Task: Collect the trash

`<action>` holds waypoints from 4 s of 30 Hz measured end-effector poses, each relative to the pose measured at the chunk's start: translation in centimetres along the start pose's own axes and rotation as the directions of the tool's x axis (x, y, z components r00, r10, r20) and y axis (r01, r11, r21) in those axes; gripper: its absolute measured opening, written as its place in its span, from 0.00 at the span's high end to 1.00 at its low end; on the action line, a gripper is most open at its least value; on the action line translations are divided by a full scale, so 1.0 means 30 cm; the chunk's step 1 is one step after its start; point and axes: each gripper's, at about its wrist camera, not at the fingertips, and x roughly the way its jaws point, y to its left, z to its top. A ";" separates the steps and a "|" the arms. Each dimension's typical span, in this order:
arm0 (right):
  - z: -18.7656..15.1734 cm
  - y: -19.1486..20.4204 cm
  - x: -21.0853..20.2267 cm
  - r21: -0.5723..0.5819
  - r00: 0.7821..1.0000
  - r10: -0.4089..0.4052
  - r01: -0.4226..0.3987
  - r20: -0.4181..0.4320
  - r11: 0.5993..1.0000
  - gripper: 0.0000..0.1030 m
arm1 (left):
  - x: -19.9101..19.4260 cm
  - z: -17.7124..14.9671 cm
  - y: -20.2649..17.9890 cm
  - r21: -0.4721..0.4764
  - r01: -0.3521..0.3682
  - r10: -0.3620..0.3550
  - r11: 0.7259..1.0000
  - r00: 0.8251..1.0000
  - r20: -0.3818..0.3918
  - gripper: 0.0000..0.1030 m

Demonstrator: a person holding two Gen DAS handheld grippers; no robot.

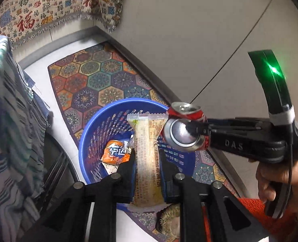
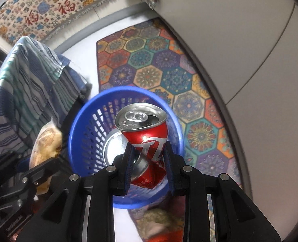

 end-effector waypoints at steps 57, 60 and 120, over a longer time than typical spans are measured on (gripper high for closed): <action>-0.643 0.321 -0.852 0.105 0.907 -0.187 0.158 0.378 0.982 0.00 | -0.843 -0.335 -0.154 -0.036 -0.239 0.241 0.970 0.943 0.228 0.00; -0.644 0.328 -0.857 0.104 0.906 -0.189 0.161 0.378 0.981 0.00 | -0.850 -0.333 -0.156 -0.040 -0.245 0.247 0.969 0.941 0.231 0.00; -0.637 0.367 -0.822 0.069 0.921 -0.177 0.163 0.348 0.984 0.00 | -0.842 -0.352 -0.151 -0.018 -0.267 0.265 0.963 0.940 0.216 0.00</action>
